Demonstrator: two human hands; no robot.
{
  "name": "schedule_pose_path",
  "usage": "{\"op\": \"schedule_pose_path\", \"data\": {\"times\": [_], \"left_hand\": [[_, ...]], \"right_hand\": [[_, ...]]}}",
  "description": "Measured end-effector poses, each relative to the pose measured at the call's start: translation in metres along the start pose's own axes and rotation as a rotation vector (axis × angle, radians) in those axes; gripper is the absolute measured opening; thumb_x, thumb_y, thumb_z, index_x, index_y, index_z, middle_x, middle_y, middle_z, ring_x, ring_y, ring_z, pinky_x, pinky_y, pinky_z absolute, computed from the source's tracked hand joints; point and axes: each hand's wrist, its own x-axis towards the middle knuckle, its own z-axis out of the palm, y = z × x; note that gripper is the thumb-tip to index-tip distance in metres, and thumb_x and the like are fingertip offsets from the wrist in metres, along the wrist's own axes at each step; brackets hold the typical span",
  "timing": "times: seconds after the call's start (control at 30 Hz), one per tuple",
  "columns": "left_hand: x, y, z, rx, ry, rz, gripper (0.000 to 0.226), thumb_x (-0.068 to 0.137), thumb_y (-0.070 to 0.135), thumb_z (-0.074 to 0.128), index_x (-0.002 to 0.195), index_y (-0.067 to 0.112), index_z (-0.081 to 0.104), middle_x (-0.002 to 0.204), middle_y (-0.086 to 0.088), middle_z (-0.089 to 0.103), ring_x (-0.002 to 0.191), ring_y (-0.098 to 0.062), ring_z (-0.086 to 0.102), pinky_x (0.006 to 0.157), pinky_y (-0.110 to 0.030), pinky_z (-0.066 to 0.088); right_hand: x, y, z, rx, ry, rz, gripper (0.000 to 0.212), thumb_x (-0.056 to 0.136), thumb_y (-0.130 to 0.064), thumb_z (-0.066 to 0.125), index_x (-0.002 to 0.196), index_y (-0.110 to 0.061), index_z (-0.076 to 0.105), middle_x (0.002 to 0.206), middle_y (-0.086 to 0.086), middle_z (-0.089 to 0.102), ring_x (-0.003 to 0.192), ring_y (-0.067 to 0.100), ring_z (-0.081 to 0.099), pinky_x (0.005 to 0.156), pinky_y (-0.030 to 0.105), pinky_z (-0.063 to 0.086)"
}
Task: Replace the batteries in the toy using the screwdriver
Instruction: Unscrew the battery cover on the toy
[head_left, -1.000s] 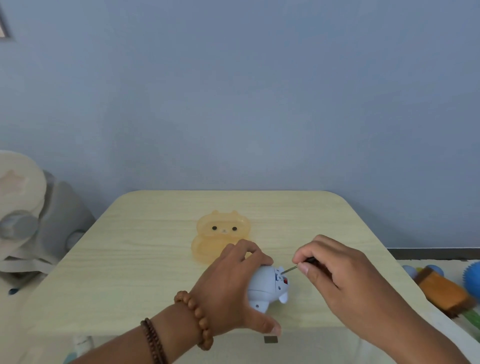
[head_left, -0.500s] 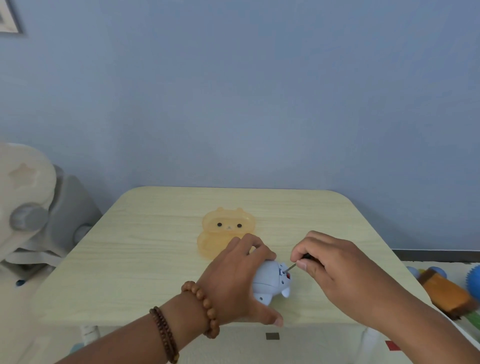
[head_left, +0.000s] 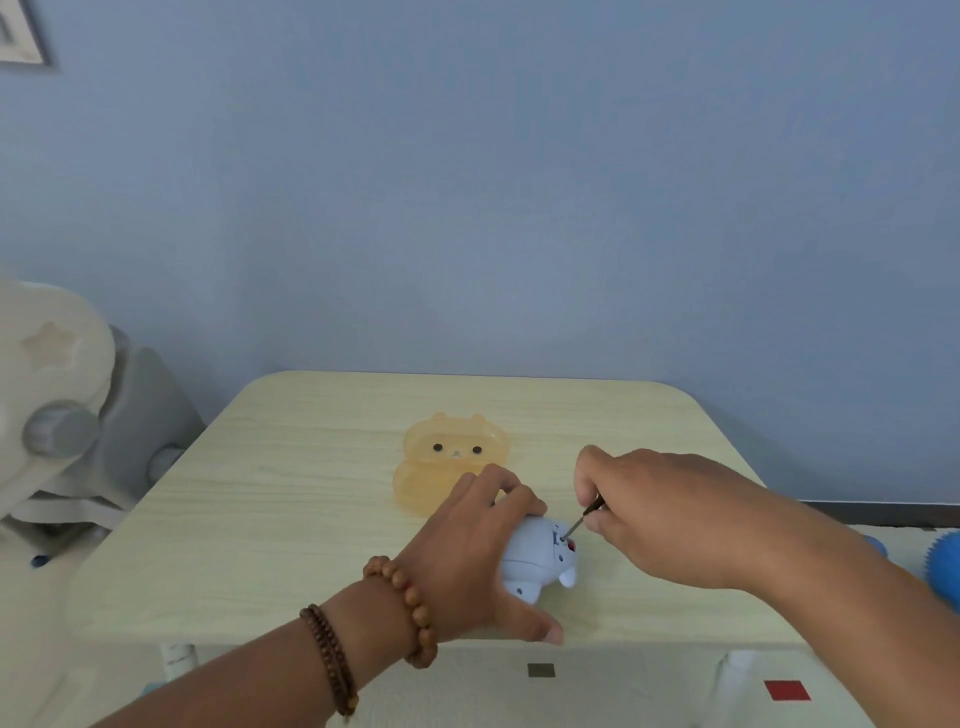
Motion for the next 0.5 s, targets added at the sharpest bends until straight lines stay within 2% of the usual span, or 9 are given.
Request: {"op": "schedule_pose_path", "data": {"times": [0.07,0.17,0.23,0.3,0.4,0.5], "left_hand": [[-0.0014,-0.0002,0.0,-0.01,0.005,-0.002,0.097,0.052,0.07,0.081,0.132,0.03,0.044,0.126,0.015,0.032,0.111,-0.008,0.038,0.091,-0.024,0.047],[-0.0018,-0.0006,0.0007,0.008,0.009,0.012,0.096,0.051,0.071,0.081,0.131,0.03,0.044,0.125,0.016,0.032,0.11,-0.008,0.038,0.089,-0.024,0.048],[-0.0013,-0.0006,0.0008,0.004,0.012,0.011,0.095,0.05,0.071,0.08,0.128,0.031,0.045,0.124,0.017,0.032,0.109,-0.008,0.037,0.088,-0.024,0.048],[-0.0013,0.0,0.0006,0.0,0.015,0.011,0.093,0.05,0.071,0.08,0.126,0.032,0.045,0.122,0.017,0.032,0.108,-0.007,0.037,0.088,-0.024,0.048],[-0.0016,-0.0002,0.0003,-0.003,0.02,0.016,0.094,0.049,0.072,0.08,0.126,0.031,0.045,0.122,0.017,0.033,0.109,-0.007,0.038,0.089,-0.025,0.049],[-0.0017,-0.0012,0.0003,-0.016,0.028,0.024,0.095,0.049,0.072,0.079,0.128,0.03,0.046,0.124,0.017,0.033,0.11,-0.008,0.039,0.09,-0.028,0.05]], "right_hand": [[0.0011,-0.0011,-0.0001,-0.013,0.009,0.002,0.013,0.105,-0.039,0.04,0.096,-0.03,0.045,0.081,-0.01,0.051,0.075,0.017,0.055,0.063,0.031,0.042],[0.005,-0.0055,0.003,-0.072,0.073,0.011,0.028,0.104,-0.049,0.037,0.089,-0.028,0.048,0.078,-0.007,0.048,0.073,0.021,0.053,0.059,0.032,0.038],[0.0063,-0.007,0.0075,-0.087,0.116,0.002,0.032,0.103,-0.051,0.037,0.09,-0.027,0.053,0.08,-0.007,0.051,0.077,0.022,0.055,0.063,0.035,0.04],[0.0045,-0.0072,0.0086,-0.026,0.111,-0.009,0.029,0.102,-0.052,0.04,0.095,-0.03,0.057,0.093,-0.009,0.056,0.086,0.016,0.057,0.071,0.033,0.044],[0.0014,-0.0072,0.0084,0.057,0.086,-0.03,0.014,0.102,-0.039,0.04,0.096,-0.035,0.052,0.103,-0.013,0.056,0.089,0.011,0.057,0.073,0.028,0.043],[0.0027,-0.0054,0.0093,0.084,0.1,-0.027,0.015,0.1,-0.027,0.045,0.088,-0.034,0.05,0.095,-0.015,0.058,0.085,0.008,0.055,0.068,0.025,0.042]]}}
